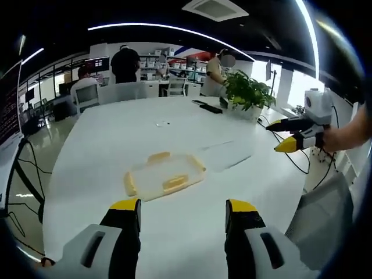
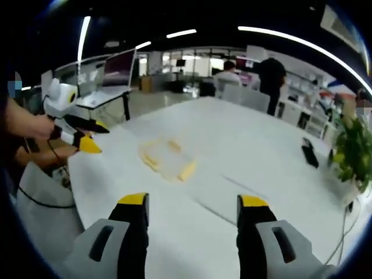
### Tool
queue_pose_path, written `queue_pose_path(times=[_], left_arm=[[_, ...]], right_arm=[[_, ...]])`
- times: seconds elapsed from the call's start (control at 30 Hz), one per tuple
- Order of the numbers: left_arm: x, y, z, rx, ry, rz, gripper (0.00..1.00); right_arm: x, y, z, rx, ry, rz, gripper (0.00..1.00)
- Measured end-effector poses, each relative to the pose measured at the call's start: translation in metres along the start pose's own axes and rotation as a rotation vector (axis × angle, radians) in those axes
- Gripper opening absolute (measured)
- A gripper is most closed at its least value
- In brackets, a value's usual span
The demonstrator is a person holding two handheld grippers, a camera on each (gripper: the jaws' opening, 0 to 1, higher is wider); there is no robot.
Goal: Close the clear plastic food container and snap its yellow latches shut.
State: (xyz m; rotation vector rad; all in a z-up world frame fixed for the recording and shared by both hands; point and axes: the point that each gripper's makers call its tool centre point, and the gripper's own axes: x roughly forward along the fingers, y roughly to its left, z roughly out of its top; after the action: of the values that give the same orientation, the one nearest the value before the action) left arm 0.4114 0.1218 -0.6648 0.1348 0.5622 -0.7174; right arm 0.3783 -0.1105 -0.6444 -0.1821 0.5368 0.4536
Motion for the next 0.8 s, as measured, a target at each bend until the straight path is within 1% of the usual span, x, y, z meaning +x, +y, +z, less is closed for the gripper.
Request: queue_pose_path(times=[0.17,0.33,0.47,0.57,0.8], left_arm=[[0.004,0.005,0.005,0.021,0.005,-0.025,0.54],[0.012,0.018,0.011,0.025,0.009,-0.041,0.54],[0.017,0.024,0.014,0.058,0.018,-0.044,0.54],[0.022,0.027,0.018,0.063,0.017,-0.049,0.54],[0.03,0.035,0.024,0.102,0.027,-0.074,0.54]], right_arm=[[0.012,-0.002,0.005,-0.021,0.012,0.03,0.57],[0.023,-0.005,0.014,-0.041,0.017,0.056,0.57],[0.032,-0.004,0.022,-0.063,0.011,0.067,0.56],[0.038,-0.003,0.025,-0.066,0.009,0.075,0.56],[0.052,-0.004,0.028,-0.085,0.013,0.096,0.56]])
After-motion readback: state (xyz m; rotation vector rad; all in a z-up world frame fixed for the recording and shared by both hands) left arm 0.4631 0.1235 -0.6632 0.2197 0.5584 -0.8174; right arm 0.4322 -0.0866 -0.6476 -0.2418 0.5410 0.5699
